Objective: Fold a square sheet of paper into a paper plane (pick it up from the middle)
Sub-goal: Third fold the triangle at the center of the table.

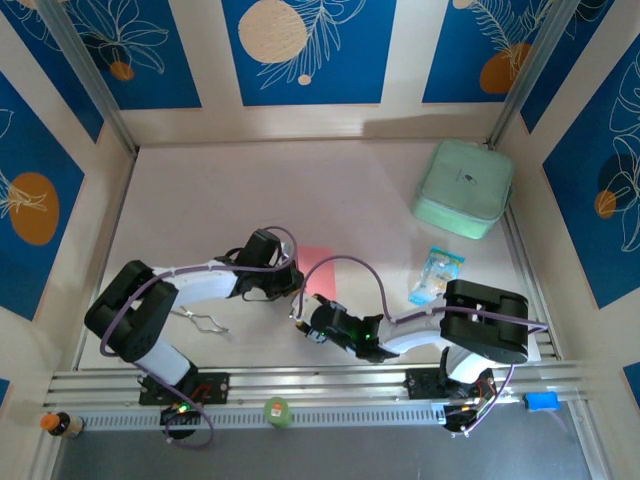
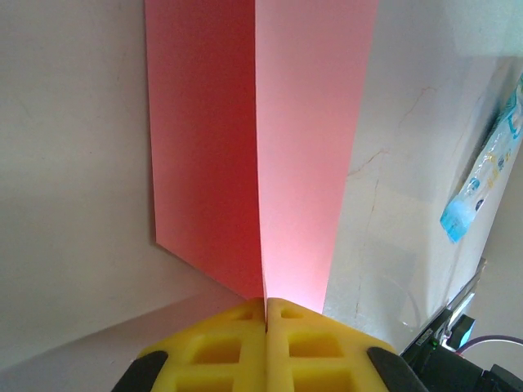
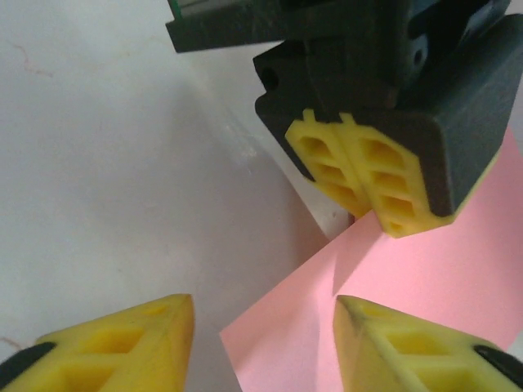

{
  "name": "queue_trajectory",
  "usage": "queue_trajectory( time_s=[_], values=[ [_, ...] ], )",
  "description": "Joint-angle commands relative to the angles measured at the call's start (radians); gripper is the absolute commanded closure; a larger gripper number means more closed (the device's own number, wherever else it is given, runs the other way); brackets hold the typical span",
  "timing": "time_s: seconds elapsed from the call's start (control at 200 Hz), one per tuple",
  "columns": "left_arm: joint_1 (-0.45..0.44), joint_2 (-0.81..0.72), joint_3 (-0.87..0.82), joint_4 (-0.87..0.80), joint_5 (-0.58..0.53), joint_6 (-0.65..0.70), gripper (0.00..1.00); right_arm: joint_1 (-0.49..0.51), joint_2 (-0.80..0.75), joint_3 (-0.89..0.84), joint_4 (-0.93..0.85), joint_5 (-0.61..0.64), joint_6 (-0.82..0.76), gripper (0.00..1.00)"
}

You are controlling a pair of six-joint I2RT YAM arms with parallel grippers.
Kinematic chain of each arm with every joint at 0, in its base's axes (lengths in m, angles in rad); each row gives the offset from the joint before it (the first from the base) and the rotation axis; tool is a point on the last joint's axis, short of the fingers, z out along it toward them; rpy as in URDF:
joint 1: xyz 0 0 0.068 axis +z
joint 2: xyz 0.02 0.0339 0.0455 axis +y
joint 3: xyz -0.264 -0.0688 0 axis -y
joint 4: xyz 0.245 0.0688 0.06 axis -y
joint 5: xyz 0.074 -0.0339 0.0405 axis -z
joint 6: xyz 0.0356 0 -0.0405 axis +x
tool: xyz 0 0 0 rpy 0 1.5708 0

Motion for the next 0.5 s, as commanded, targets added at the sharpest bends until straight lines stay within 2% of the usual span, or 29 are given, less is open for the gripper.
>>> queue_trajectory(
  time_s=[0.0,0.25,0.495],
  values=[
    [0.000,-0.024,-0.008,-0.011,-0.006,-0.010,1.00,0.000,-0.012,0.015,0.020,0.031,0.013,0.59],
    [0.000,-0.030,-0.011,-0.014,-0.011,-0.012,1.00,-0.003,-0.053,-0.014,-0.016,0.029,0.058,0.75],
    [0.000,-0.032,-0.005,-0.025,-0.012,-0.010,1.00,-0.013,-0.061,-0.004,-0.043,0.011,0.075,0.85]
  ],
)
